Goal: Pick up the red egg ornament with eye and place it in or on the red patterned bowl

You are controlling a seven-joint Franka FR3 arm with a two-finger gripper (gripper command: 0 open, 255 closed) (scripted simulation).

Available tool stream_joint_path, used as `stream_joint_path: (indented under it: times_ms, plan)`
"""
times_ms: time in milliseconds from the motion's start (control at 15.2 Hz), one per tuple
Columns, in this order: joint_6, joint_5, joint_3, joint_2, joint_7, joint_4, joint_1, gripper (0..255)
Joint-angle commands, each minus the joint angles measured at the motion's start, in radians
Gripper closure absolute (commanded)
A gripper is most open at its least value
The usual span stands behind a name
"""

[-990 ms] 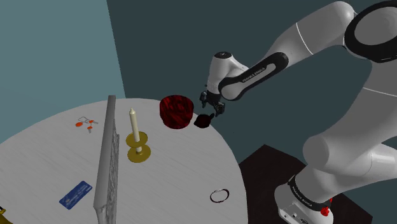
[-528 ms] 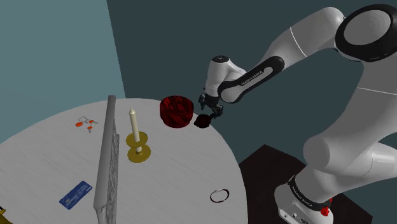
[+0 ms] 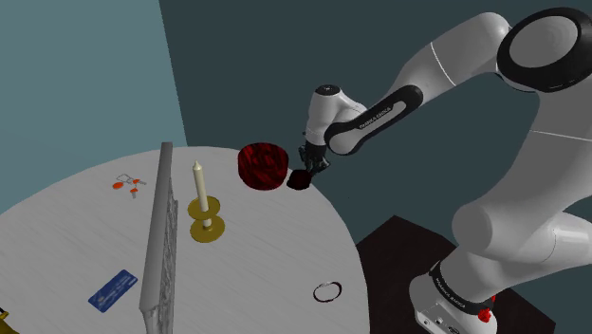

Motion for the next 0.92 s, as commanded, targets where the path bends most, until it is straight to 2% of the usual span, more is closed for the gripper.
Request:
stream_joint_path:
  times_ms: [0,198,264,858]
  plan:
    - [0.001,0.001,-0.013,0.015,-0.01,-0.001,-0.005,255]
    - [-0.002,0.006,-0.01,0.011,-0.014,0.0,-0.007,255]
    - [0.01,0.018,-0.003,-0.008,-0.042,-0.023,-0.039,255]
    - [-0.061,0.17,0.104,-0.123,-0.153,-0.026,-0.126,255]
